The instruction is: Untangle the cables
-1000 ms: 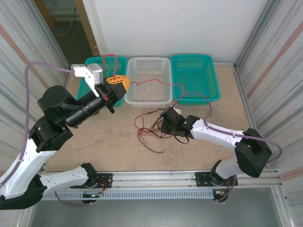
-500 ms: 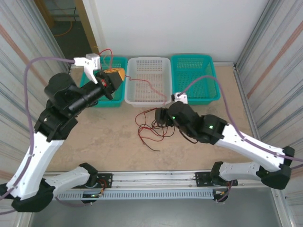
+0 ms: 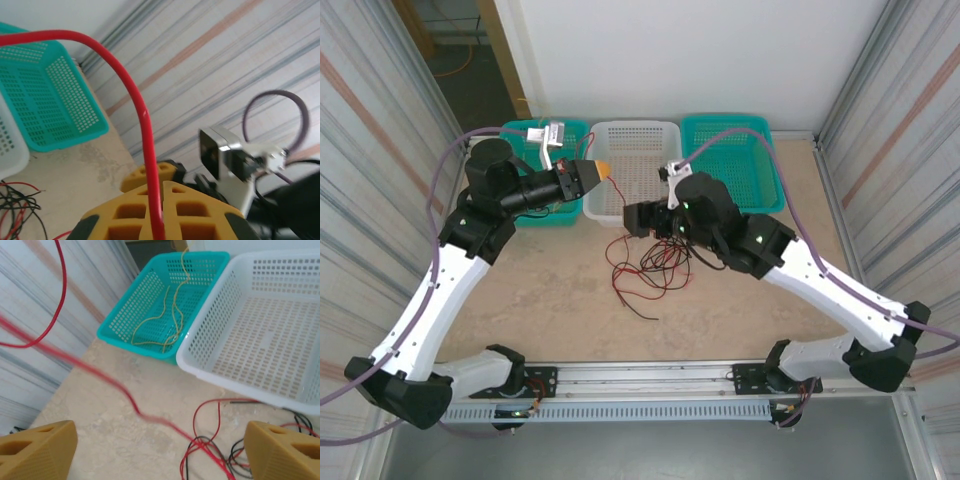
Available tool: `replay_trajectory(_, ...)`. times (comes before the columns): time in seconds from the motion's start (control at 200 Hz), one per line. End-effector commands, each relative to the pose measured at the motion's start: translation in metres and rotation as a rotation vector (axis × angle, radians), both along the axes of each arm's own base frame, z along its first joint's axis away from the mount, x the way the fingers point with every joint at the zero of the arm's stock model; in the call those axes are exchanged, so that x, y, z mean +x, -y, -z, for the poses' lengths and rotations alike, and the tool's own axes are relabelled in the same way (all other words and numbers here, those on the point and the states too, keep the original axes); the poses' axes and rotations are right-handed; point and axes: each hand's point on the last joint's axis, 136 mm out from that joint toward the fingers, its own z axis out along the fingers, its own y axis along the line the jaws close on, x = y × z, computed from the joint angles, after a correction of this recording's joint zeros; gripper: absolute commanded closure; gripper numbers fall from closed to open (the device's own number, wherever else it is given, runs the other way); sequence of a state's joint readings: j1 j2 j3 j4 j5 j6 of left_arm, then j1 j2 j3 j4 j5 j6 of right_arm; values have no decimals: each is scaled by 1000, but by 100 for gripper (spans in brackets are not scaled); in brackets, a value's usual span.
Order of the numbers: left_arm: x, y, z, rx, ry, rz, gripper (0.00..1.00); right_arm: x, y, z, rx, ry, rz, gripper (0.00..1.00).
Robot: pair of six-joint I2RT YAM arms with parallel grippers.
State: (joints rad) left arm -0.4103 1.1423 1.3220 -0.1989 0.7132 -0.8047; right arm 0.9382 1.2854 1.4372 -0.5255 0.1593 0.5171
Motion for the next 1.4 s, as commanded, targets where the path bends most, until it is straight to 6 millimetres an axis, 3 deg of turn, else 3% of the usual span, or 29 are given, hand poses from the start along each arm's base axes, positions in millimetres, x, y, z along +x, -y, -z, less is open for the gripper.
replay_trajectory(0.0, -14, 3, -21, -45, 40, 69, 100, -6, -29, -26, 65, 38, -152, 22)
replay_trajectory(0.215, -11, 5, -14, -37, 16, 76, 100, -2, -55, -31, 93, 46, -228, 50)
replay_trajectory(0.301, -9, 5, -13, -33, 18, 69, 100, 1, -55, -32, 92, 53, -217, 79)
replay_trajectory(0.386, -6, 3, -10, -13, 20, 47, 100, 6, -50, -35, 93, 68, -190, 100)
replay_trajectory(0.476, -1, 0, -4, 8, 15, 20, 99, 14, -40, -41, 94, 88, -143, 100)
replay_trajectory(0.506, 0, -1, -2, 12, 16, 10, 87, 18, -36, -42, 97, 90, -126, 100)
replay_trajectory(0.561, 2, -4, 0, 19, 27, -12, 47, 26, -30, -46, 106, 95, -97, 100)
replay_trajectory(0.596, 4, -7, 2, 39, 39, -39, 31, 33, -25, -48, 109, 101, -76, 100)
replay_trajectory(0.671, 9, -22, 11, 103, 59, -138, 15, 50, -11, -54, 82, 125, -6, 100)
replay_trajectory(0.747, 11, -41, 19, 151, 74, -253, 2, 75, 16, -59, 16, 163, 121, 100)
replay_trajectory(0.897, 3, -60, 43, 201, 83, -332, 1, 133, 82, -54, -9, 136, 338, 100)
replay_trajectory(1.007, -2, -61, 82, 222, -3, -327, 2, 173, 118, -50, 8, 102, 422, 100)
replay_trajectory(1.087, -8, -59, 115, 252, -59, -306, 6, 203, 145, -41, -9, 68, 486, 100)
replay_trajectory(1.107, -9, -60, 124, 261, -76, -304, 6, 211, 151, -30, -22, 44, 500, 100)
replay_trajectory(1.137, -11, -60, 137, 275, -105, -304, 6, 220, 161, -36, -16, 52, 522, 100)
replay_trajectory(1.238, -23, -57, 170, 302, -177, -261, 10, 250, 187, -3, -36, -17, 567, 100)
replay_trajectory(1.393, -39, -46, 203, 380, -175, -210, 14, 286, 221, 59, -54, -139, 612, 100)
